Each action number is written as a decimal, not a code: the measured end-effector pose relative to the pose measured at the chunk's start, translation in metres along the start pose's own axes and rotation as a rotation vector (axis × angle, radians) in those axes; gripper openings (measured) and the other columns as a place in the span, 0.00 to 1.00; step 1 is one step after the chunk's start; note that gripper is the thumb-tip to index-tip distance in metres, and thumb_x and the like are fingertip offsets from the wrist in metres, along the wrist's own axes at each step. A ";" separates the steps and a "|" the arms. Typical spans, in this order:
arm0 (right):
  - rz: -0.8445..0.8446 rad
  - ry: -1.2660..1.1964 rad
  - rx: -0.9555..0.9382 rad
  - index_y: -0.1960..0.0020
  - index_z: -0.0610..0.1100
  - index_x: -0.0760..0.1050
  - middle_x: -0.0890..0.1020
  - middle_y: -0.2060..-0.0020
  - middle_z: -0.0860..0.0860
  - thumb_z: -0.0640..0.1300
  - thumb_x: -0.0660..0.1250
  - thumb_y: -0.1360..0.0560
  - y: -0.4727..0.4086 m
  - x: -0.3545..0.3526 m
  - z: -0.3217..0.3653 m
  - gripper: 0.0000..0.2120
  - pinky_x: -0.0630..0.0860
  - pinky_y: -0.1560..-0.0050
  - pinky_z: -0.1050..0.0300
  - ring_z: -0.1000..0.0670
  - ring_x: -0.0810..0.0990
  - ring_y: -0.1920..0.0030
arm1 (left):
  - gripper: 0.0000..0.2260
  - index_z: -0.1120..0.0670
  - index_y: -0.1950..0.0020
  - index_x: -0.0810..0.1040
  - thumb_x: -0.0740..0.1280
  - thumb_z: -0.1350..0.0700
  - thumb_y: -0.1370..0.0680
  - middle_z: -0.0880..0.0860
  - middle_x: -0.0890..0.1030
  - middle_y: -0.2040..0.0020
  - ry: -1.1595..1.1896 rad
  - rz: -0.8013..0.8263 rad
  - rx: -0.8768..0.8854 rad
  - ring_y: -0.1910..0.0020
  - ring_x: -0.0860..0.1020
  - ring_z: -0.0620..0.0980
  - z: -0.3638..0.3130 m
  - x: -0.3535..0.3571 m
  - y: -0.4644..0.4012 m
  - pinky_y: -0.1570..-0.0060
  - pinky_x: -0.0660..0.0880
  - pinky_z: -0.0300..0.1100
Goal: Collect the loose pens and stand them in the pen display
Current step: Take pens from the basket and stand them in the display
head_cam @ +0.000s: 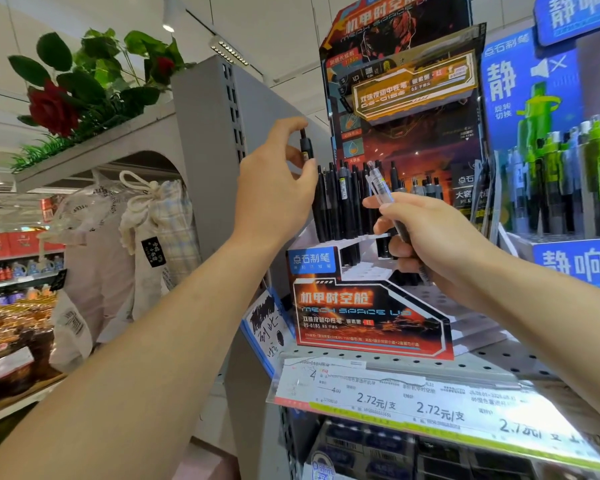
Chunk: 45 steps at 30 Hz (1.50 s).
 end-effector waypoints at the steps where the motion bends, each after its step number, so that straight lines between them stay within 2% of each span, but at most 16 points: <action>1: 0.003 -0.004 0.002 0.40 0.52 0.80 0.77 0.60 0.50 0.44 0.58 0.17 0.000 0.000 0.000 0.13 0.63 0.77 0.63 0.55 0.65 0.74 | 0.17 0.47 0.32 0.73 0.68 0.55 0.20 0.39 0.76 0.59 -0.009 0.017 -0.003 0.62 0.81 0.46 0.001 0.004 0.001 0.52 0.81 0.47; 6: 0.008 -0.027 0.008 0.41 0.52 0.80 0.74 0.63 0.50 0.39 0.58 0.20 -0.002 0.001 -0.002 0.16 0.63 0.75 0.60 0.54 0.65 0.73 | 0.16 0.46 0.32 0.73 0.67 0.55 0.19 0.41 0.77 0.60 -0.057 0.037 -0.044 0.62 0.80 0.44 0.011 0.012 0.000 0.59 0.75 0.34; 9: 0.003 -0.024 0.015 0.41 0.52 0.81 0.72 0.65 0.50 0.36 0.59 0.22 -0.003 -0.001 -0.004 0.18 0.65 0.76 0.60 0.53 0.66 0.72 | 0.16 0.47 0.31 0.72 0.65 0.53 0.19 0.45 0.79 0.60 -0.170 0.134 -0.049 0.62 0.79 0.44 0.014 0.023 0.001 0.58 0.77 0.40; 12: 0.004 -0.040 0.013 0.42 0.52 0.82 0.74 0.68 0.52 0.36 0.60 0.22 -0.002 -0.002 -0.003 0.18 0.64 0.76 0.60 0.54 0.67 0.73 | 0.20 0.47 0.27 0.68 0.62 0.51 0.20 0.49 0.80 0.59 -0.264 0.229 -0.046 0.59 0.79 0.50 0.015 0.034 0.009 0.56 0.80 0.48; 15: 0.009 -0.042 0.016 0.42 0.52 0.81 0.76 0.74 0.57 0.36 0.59 0.22 -0.002 -0.001 -0.004 0.18 0.64 0.76 0.61 0.55 0.69 0.74 | 0.22 0.47 0.27 0.67 0.62 0.51 0.21 0.49 0.80 0.59 -0.266 0.255 -0.075 0.60 0.79 0.50 0.017 0.034 0.010 0.57 0.80 0.49; 20: 0.005 -0.077 0.027 0.42 0.50 0.81 0.75 0.68 0.53 0.35 0.59 0.22 -0.002 0.000 -0.005 0.18 0.65 0.75 0.60 0.54 0.70 0.73 | 0.23 0.49 0.28 0.68 0.63 0.50 0.23 0.49 0.74 0.59 -0.323 0.312 -0.118 0.58 0.78 0.54 0.016 0.035 0.009 0.61 0.76 0.46; 23: 0.003 -0.075 0.020 0.43 0.48 0.81 0.74 0.66 0.50 0.34 0.57 0.21 -0.001 0.000 -0.004 0.17 0.66 0.75 0.61 0.55 0.70 0.73 | 0.23 0.50 0.28 0.67 0.63 0.49 0.23 0.51 0.75 0.56 -0.333 0.324 -0.134 0.57 0.78 0.56 0.015 0.034 0.010 0.59 0.79 0.49; 28: 0.005 0.056 -0.018 0.38 0.49 0.80 0.74 0.64 0.49 0.36 0.59 0.18 0.003 -0.002 0.001 0.16 0.72 0.71 0.61 0.53 0.73 0.67 | 0.27 0.46 0.24 0.63 0.62 0.48 0.23 0.48 0.79 0.59 -0.276 0.307 -0.154 0.55 0.79 0.54 0.010 0.033 0.017 0.53 0.80 0.52; 31: 0.011 0.112 -0.060 0.39 0.51 0.81 0.78 0.62 0.52 0.37 0.62 0.17 0.004 -0.002 0.005 0.14 0.75 0.68 0.63 0.54 0.76 0.65 | 0.25 0.44 0.25 0.64 0.63 0.47 0.23 0.48 0.79 0.45 -0.221 0.163 -0.174 0.48 0.77 0.50 0.005 0.024 0.019 0.49 0.77 0.49; 32: 0.010 0.113 -0.074 0.39 0.52 0.81 0.79 0.61 0.54 0.38 0.63 0.18 0.004 -0.001 0.006 0.14 0.76 0.67 0.63 0.55 0.77 0.64 | 0.24 0.44 0.27 0.66 0.63 0.46 0.22 0.46 0.77 0.44 -0.171 0.133 -0.203 0.47 0.76 0.48 0.006 0.022 0.019 0.50 0.76 0.47; 35: 0.009 0.090 -0.104 0.44 0.56 0.82 0.82 0.60 0.54 0.38 0.67 0.19 0.006 -0.001 0.009 0.14 0.84 0.60 0.58 0.56 0.81 0.62 | 0.18 0.44 0.31 0.72 0.64 0.45 0.20 0.41 0.78 0.52 0.081 0.146 -0.297 0.52 0.77 0.41 0.005 0.025 0.020 0.53 0.74 0.40; 37: 0.015 0.085 -0.130 0.44 0.54 0.83 0.82 0.59 0.52 0.38 0.68 0.20 0.006 -0.001 0.012 0.13 0.83 0.59 0.59 0.55 0.84 0.60 | 0.14 0.44 0.34 0.75 0.64 0.45 0.19 0.43 0.81 0.54 0.186 0.199 -0.294 0.52 0.80 0.41 -0.002 0.029 0.023 0.51 0.77 0.41; 39: 0.019 0.097 -0.149 0.42 0.53 0.83 0.82 0.59 0.51 0.39 0.70 0.21 0.006 -0.002 0.013 0.12 0.82 0.57 0.59 0.53 0.86 0.57 | 0.11 0.46 0.38 0.78 0.67 0.46 0.20 0.45 0.84 0.54 0.203 0.236 -0.254 0.52 0.82 0.43 -0.011 0.032 0.026 0.46 0.79 0.46; 41: 0.019 0.116 -0.155 0.42 0.54 0.83 0.82 0.59 0.51 0.40 0.71 0.22 0.005 -0.003 0.013 0.13 0.82 0.57 0.58 0.50 0.87 0.54 | 0.09 0.47 0.41 0.81 0.68 0.48 0.20 0.45 0.84 0.57 0.185 0.225 -0.223 0.54 0.82 0.43 -0.016 0.033 0.028 0.47 0.80 0.47; 43: 0.014 0.144 -0.171 0.43 0.56 0.82 0.82 0.60 0.50 0.40 0.72 0.22 0.005 -0.003 0.014 0.13 0.81 0.58 0.58 0.48 0.87 0.54 | 0.09 0.48 0.42 0.82 0.69 0.49 0.21 0.44 0.84 0.58 0.192 0.195 -0.223 0.56 0.82 0.41 -0.017 0.031 0.029 0.48 0.80 0.45; 45: -0.006 0.191 -0.210 0.48 0.59 0.82 0.82 0.61 0.52 0.41 0.72 0.23 0.006 -0.003 0.016 0.13 0.83 0.54 0.54 0.49 0.87 0.55 | 0.10 0.47 0.42 0.81 0.71 0.48 0.22 0.42 0.83 0.59 0.206 0.177 -0.222 0.57 0.82 0.39 -0.018 0.030 0.029 0.50 0.80 0.42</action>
Point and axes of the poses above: each hand's wrist, its own y-axis away from the middle knuckle, its own x-axis out of the palm, z = x × y, the point moved 8 cm from there along -y, towards the middle knuckle
